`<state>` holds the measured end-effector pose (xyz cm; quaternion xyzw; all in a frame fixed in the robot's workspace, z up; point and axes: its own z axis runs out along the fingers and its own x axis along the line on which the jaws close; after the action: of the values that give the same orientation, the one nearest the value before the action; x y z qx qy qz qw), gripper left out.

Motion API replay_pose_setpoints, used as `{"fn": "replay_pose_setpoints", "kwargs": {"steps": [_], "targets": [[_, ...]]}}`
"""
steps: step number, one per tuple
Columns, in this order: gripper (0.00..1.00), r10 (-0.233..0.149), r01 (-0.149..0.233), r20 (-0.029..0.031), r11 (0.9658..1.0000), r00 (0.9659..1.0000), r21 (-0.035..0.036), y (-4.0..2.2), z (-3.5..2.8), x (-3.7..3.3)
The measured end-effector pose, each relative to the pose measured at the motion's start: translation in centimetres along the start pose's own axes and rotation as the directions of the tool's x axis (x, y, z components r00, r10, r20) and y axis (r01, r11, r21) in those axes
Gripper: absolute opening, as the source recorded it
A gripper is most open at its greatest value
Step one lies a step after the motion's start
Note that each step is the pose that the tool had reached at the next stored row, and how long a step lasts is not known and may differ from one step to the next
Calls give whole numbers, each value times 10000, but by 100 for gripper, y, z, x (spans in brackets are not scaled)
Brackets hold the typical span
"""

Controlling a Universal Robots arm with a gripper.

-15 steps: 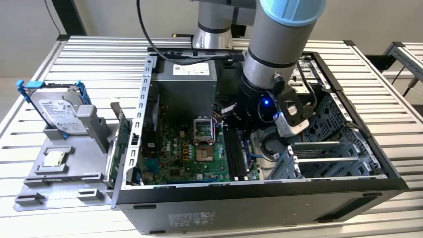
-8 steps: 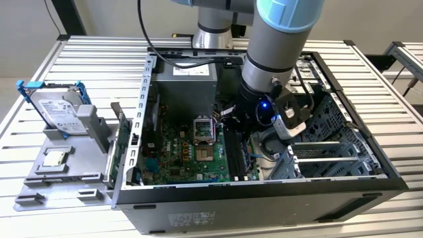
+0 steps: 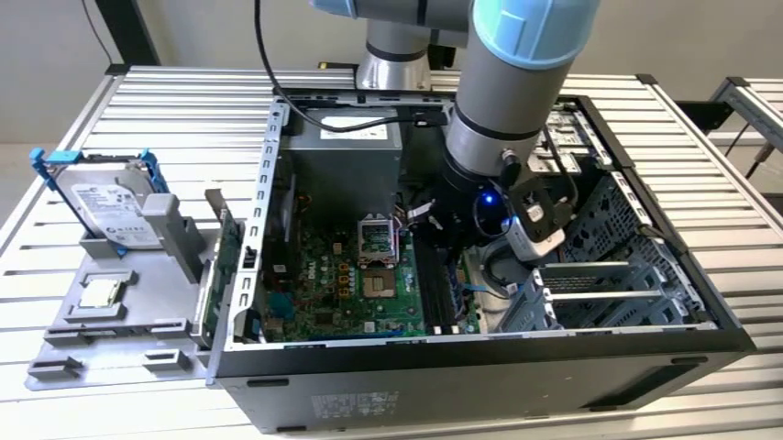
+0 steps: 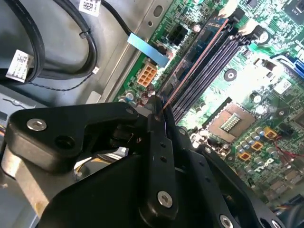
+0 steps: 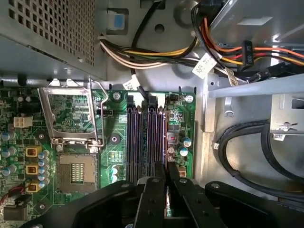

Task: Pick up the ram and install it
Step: 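Insert the ram into the slot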

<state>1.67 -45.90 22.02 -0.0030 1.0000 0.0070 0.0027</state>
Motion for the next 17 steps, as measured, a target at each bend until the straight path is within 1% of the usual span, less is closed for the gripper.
{"fn": "replay_pose_setpoints", "kwargs": {"steps": [10,17], "targets": [[0,-1,1,-2,10000,10000,-2,-11,18,10],[0,-4,4,-2,10000,10000,-1,-12,44,21]]}}
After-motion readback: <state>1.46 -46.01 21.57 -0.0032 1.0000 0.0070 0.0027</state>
